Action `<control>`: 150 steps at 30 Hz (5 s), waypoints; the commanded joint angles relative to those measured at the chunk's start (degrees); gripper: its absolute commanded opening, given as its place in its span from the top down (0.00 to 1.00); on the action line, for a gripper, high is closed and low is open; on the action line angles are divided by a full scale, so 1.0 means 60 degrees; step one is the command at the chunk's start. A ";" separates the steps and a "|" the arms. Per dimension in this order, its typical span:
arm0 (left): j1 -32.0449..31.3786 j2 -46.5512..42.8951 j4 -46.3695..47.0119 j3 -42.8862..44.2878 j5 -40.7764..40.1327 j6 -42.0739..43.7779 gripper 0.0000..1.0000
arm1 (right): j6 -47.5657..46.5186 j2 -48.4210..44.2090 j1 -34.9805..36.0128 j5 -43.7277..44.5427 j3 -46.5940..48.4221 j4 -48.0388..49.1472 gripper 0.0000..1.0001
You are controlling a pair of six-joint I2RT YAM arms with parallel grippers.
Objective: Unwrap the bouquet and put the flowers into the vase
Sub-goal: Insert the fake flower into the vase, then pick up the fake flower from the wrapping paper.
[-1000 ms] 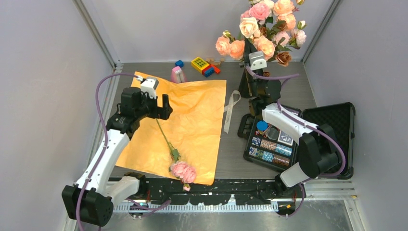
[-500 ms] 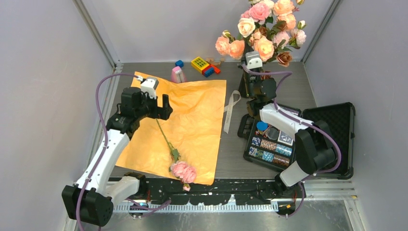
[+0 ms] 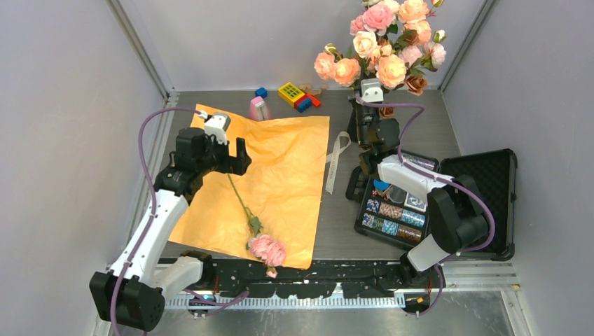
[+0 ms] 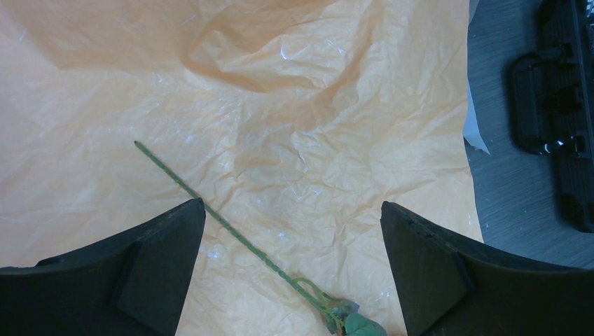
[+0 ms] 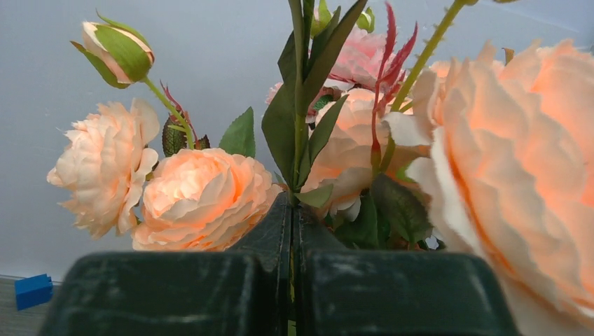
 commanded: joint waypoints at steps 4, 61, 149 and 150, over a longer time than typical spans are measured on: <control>0.0032 -0.0275 0.0367 -0.0030 0.0185 0.0100 0.00 | 0.0292 0.0017 -0.0041 0.0740 -0.0043 0.0208 1.00; 0.0032 -0.0332 0.0392 -0.0145 0.0357 -0.0456 0.00 | 0.7957 -0.5313 0.0037 -0.1076 -0.1559 -0.9214 0.21; -0.4979 -0.1924 0.0427 -0.1792 0.1756 0.3092 0.09 | 0.5858 0.0960 0.4134 -0.8072 0.6421 -2.4668 1.00; -0.5178 -0.1891 0.0338 -0.1807 0.1755 0.3120 0.09 | 0.5876 0.0907 0.4134 -0.8189 0.6457 -2.4673 1.00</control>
